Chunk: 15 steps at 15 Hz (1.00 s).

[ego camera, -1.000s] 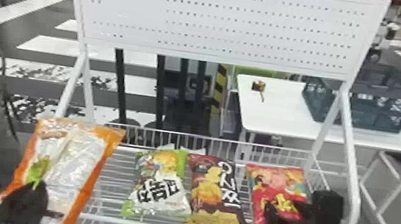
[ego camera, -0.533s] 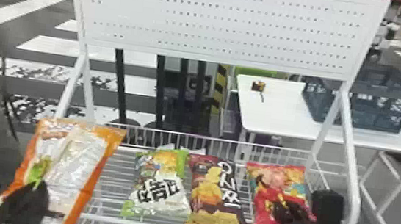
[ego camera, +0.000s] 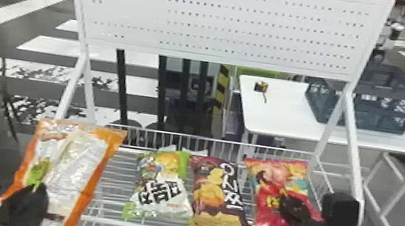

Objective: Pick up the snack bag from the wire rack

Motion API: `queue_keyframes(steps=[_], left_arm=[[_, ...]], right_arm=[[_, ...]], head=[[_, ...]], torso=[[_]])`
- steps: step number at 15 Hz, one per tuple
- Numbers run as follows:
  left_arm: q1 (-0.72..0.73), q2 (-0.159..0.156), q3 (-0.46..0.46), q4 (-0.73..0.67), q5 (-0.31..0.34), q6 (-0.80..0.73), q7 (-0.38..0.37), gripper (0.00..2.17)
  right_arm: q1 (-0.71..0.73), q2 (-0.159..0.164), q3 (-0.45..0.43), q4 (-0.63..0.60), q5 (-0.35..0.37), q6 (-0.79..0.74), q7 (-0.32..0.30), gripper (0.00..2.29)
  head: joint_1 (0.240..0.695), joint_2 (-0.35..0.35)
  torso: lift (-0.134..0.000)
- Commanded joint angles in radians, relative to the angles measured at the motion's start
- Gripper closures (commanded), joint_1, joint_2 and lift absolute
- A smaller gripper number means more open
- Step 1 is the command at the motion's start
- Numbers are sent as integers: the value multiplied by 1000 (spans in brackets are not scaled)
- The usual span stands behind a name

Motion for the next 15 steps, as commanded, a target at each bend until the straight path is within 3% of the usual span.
queue_keyframes(steps=[1,5,9,15], left_arm=[[2,-1,-1,-5,0,0,0,1889],[8,1,0,-8,0,-15,5,1889],[10,1,0,-6,0,-15,5,1889],[10,-1,-1,-2,-2,-15,5,1889]], right_arm=[[78,1,33,-124,-7,-6,-13,2226],[236,1,36,-294,-42,-46,-24,2226],[447,1,-3,-449,-113,-230,-24,2226],[707,1,-100,-592,-293,-325,-15,2226]], head=[[499,0],[499,0],[499,0],[499,0]], torso=[[0],[0],[0],[0]])
